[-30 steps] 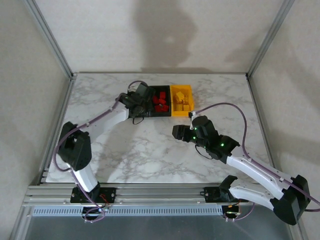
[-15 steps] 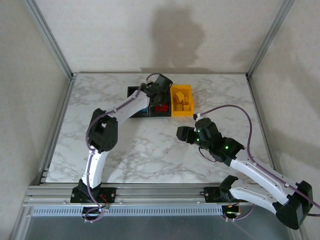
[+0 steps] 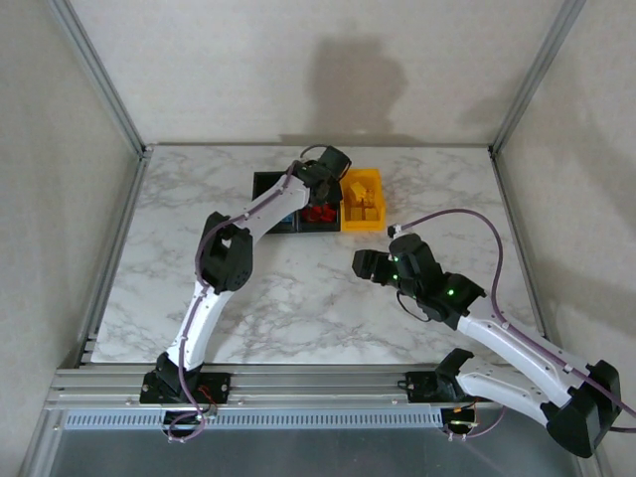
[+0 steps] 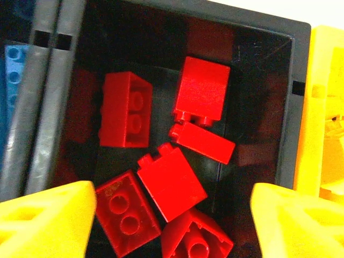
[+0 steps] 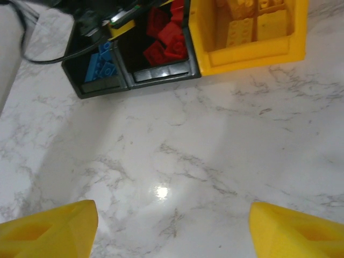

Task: Sort the legos into containers by color
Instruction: Place the lego in the container, then reset both arms

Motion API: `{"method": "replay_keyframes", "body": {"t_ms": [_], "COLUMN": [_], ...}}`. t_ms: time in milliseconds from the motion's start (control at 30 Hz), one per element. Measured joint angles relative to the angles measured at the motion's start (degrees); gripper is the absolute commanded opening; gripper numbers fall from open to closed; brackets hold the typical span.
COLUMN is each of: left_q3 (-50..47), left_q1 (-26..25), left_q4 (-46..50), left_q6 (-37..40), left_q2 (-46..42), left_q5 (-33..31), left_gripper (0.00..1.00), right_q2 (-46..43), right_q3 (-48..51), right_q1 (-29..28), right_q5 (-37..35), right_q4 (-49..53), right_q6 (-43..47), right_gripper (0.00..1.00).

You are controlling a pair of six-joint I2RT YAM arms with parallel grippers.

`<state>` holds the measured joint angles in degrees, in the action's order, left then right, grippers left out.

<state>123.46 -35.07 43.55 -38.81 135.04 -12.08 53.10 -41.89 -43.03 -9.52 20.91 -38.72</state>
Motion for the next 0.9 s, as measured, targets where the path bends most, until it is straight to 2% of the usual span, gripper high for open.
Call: {"method": "replay_keyframes", "body": {"t_ms": [33,67,100,167,300,400,467,533,600,700,800,900], "left_q3": [-2.2,-4.3,-7.1,-13.4,-30.9,-45.4,-55.5,-66.5,-77.6,-91.8,-99.1,-101.6], "left_q1": [0.0,0.0,0.0,0.0,-0.1,0.2,1.2,3.3,6.2,11.5,18.9,27.1], "left_q4": [-0.3,-0.6,-1.1,-3.2,-10.8,-17.6,-22.7,-28.8,-34.9,-42.2,-47.9,-54.3], "left_q6": [0.3,0.5,0.8,1.0,1.9,3.5,5.4,8.3,11.6,16.9,21.2,23.8], "left_q2": [-1.9,-3.7,-6.5,-12.6,-30.3,-45.4,-55.2,-65.2,-74.3,-85.1,-88.3,-84.9], "left_q5": [-0.2,-0.3,-0.6,-1.2,-3.5,-7.3,-9.6,-12.2,-14.4,-17.0,-17.9,-17.6], "left_gripper": [0.93,0.97,0.99,1.00,1.00,1.00,1.00,1.00,1.00,1.00,1.00,1.00], "right_q2": [0.3,0.7,1.4,2.7,5.2,7.5,7.6,6.5,6.4,9.6,15.2,24.2], "right_q3": [0.0,-0.2,-0.5,-1.4,-3.8,-4.6,-1.9,4.9,10.8,16.8,22.7,27.5], "right_q1": [0.6,1.1,1.7,2.9,8.3,13.0,14.5,15.1,16.7,22.1,25.6,26.3], "right_q5": [-0.6,-1.2,-1.9,-3.7,-9.6,-17.4,-23.4,-29.6,-32.9,-34.9,-34.4,-32.8], "right_q4": [0.0,0.1,0.2,0.5,-0.2,-3.2,-10.3,-22.0,-29.9,-40.4,-54.7,-70.1], "right_q6": [0.2,0.4,0.5,1.8,4.4,6.8,11.3,18.2,23.3,27.6,32.3,36.7], "right_gripper": [0.81,0.96,0.99,0.99,0.99,0.99,0.99,0.99,0.99,0.99,0.99,0.99]}}
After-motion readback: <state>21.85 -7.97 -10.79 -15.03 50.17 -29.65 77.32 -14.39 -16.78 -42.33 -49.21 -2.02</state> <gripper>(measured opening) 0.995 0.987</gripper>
